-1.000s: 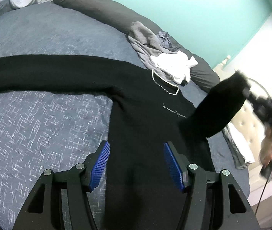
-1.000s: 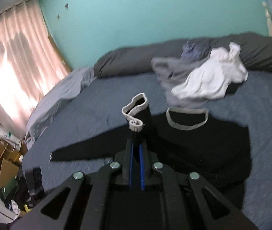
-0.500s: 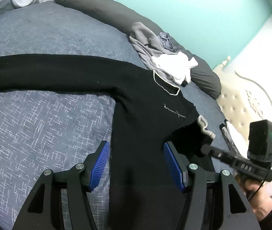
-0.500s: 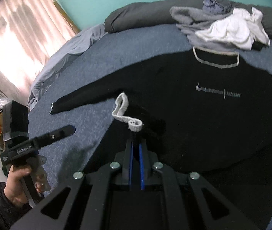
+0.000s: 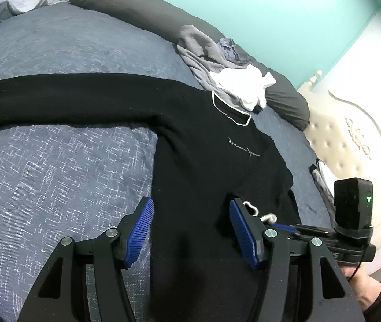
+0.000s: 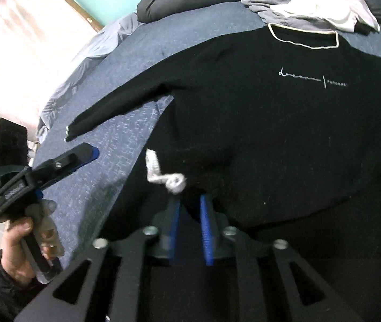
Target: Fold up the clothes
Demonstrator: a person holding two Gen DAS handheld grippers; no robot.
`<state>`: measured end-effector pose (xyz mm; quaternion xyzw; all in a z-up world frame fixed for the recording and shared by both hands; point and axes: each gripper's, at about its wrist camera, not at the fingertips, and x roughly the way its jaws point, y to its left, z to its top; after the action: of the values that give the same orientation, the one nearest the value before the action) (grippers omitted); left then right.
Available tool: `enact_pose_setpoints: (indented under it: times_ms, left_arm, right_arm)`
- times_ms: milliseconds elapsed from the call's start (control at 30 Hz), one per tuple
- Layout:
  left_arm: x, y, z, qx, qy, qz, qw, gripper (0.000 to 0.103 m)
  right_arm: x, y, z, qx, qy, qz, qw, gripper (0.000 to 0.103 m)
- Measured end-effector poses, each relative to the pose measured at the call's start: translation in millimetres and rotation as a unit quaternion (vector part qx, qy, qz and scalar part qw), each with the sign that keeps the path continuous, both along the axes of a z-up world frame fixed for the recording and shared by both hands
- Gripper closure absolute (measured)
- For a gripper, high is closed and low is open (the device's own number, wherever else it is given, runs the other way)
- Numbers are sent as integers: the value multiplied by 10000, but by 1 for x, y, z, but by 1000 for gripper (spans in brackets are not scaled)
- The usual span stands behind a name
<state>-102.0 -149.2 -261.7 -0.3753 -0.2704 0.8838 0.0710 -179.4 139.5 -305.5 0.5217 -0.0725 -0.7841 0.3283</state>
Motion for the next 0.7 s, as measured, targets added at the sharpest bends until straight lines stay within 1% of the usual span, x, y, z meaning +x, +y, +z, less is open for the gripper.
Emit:
enact_pose_setpoints:
  times_ms: [67, 200, 300, 367, 433, 600, 700]
  left_arm:
    - [-1, 1, -1, 2, -16, -25, 10000, 40]
    - [-3, 8, -3, -45, -61, -146, 9999, 40]
    - [-7, 16, -7, -101, -120, -266, 9995, 40]
    - [-12, 25, -11, -202, -177, -377, 9989, 40]
    - [-17, 35, -15, -331, -247, -521, 9978, 40]
    - [-31, 57, -29, -686, -559, -805, 9928, 40]
    - [-35, 68, -33, -1102, -678, -861, 9878, 40]
  right_arm:
    - [4, 5, 3, -111, 2, -3, 9999, 63]
    - [9, 22, 10, -83, 146, -115, 9998, 62]
    - [7, 47, 14, 137, 215, -433, 9987, 62]
    - [2, 71, 15, 423, 270, -747, 9959, 62]
    - [-4, 96, 16, 723, 325, -1070, 9911, 62]
    - [-22, 156, 16, 1112, 313, -1799, 9769, 62]
    - [-33, 194, 13, 1279, 234, -2217, 9664, 62]
